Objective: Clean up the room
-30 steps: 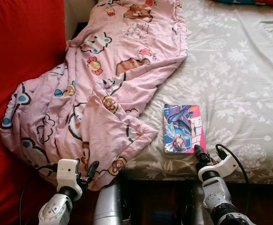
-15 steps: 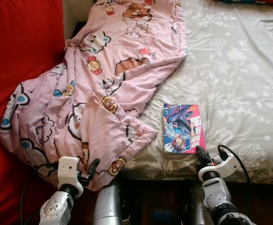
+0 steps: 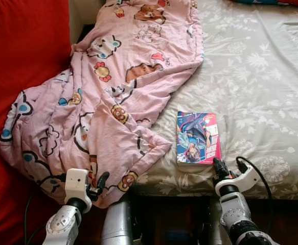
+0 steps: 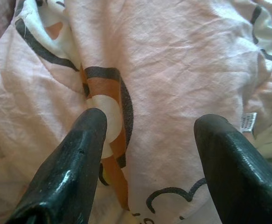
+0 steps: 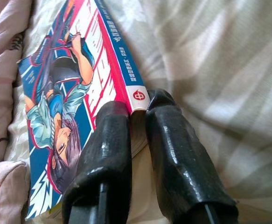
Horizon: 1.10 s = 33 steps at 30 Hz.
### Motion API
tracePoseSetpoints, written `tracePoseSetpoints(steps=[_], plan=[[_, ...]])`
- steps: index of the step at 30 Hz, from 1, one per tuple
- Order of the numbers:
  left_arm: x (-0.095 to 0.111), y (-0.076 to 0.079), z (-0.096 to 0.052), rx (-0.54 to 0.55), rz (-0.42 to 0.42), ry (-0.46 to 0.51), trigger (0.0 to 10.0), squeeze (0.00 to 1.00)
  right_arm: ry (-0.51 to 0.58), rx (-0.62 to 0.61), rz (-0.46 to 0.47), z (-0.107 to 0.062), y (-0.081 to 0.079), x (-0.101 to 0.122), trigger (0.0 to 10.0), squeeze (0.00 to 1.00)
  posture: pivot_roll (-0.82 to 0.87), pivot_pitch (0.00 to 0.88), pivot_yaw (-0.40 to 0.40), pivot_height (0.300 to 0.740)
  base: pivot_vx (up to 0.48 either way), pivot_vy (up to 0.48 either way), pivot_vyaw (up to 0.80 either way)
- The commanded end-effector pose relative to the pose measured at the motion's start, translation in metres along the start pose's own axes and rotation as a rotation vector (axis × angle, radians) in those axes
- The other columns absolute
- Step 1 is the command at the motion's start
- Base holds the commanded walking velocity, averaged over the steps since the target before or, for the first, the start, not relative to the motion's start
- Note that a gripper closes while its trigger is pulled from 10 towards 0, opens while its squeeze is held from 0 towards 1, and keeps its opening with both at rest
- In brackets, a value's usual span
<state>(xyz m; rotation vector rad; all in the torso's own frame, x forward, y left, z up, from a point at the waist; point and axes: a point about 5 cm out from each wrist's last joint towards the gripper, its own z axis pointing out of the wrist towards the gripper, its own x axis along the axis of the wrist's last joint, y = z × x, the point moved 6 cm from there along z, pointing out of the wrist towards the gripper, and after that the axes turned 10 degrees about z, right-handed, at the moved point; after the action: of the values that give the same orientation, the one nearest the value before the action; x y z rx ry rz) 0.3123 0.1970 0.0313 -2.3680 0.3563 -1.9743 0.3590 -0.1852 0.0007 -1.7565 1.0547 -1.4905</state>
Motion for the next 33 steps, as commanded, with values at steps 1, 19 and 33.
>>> tracePoseSetpoints(steps=[1, 19, 33], plan=[[-0.009, -0.001, 0.0, 0.015, -0.003, -0.028, 10.0, 0.0, -0.007, -0.013, -0.031, -0.002, 0.002, -0.005, 0.0, 0.0, 0.15, 0.175, 0.116, 0.586, 0.0, 0.0, 0.0], [-0.001, 0.007, 0.028, 0.059, -0.043, 0.003, 10.0, 0.0, 0.125, 0.12, -0.326, 0.009, -0.037, 0.031, 1.0, 0.0, 0.08, 0.085, 0.052, 0.586, 0.0, 0.0, 0.0], [-0.007, 0.006, 0.031, 0.107, -0.098, 0.0, 10.0, 0.0, 0.165, 0.204, -0.654, 0.003, -0.058, 0.038, 10.0, 0.0, 0.03, 0.077, 0.018, 0.601, 0.0, 0.0, 0.0]])
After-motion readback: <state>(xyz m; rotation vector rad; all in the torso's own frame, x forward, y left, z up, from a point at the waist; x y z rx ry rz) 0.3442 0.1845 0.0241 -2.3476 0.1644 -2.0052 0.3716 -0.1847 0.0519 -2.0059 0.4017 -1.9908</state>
